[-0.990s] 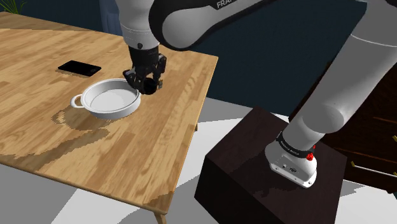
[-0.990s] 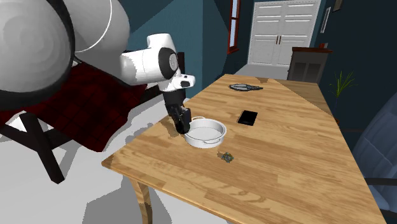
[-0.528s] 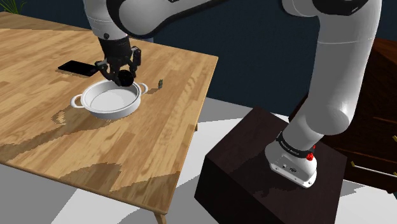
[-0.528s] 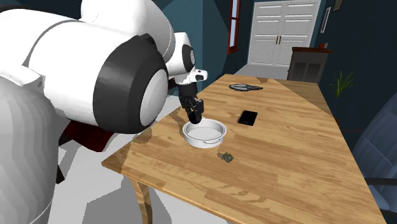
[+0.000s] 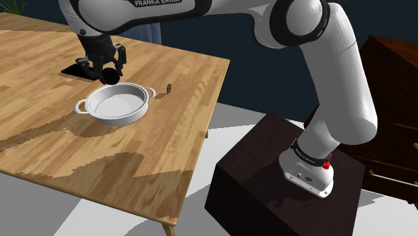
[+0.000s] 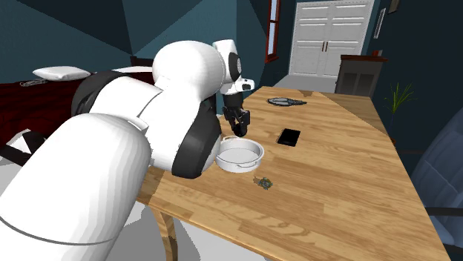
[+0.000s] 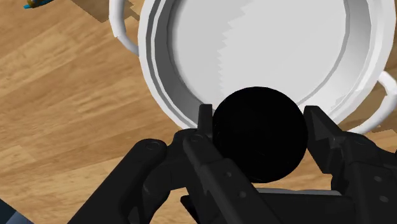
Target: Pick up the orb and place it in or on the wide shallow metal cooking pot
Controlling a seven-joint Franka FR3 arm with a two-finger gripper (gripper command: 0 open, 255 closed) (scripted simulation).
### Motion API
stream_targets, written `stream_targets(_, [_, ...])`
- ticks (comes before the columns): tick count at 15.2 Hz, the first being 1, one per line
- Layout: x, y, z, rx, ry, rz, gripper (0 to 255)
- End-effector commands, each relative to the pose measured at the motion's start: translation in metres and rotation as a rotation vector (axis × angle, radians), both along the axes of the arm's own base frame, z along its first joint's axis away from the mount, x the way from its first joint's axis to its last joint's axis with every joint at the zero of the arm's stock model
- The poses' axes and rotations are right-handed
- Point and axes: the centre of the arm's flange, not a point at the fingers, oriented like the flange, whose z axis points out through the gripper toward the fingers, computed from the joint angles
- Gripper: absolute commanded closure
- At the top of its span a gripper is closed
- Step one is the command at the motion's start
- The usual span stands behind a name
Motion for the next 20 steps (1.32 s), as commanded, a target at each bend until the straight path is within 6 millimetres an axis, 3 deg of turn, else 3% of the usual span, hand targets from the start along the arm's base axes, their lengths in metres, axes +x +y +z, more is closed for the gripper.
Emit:
stream_targets(1, [0.003,0.001,-0.008,0.000,0.000,0.000,255])
stream_targets(11, [0.003,0.001,-0.066,0.000,0.000,0.000,255])
stream_targets(19, [0.003,0.001,-0.066,0.000,0.000,0.000,255])
stream_targets(20, [0.003,0.001,-0.066,0.000,0.000,0.000,0])
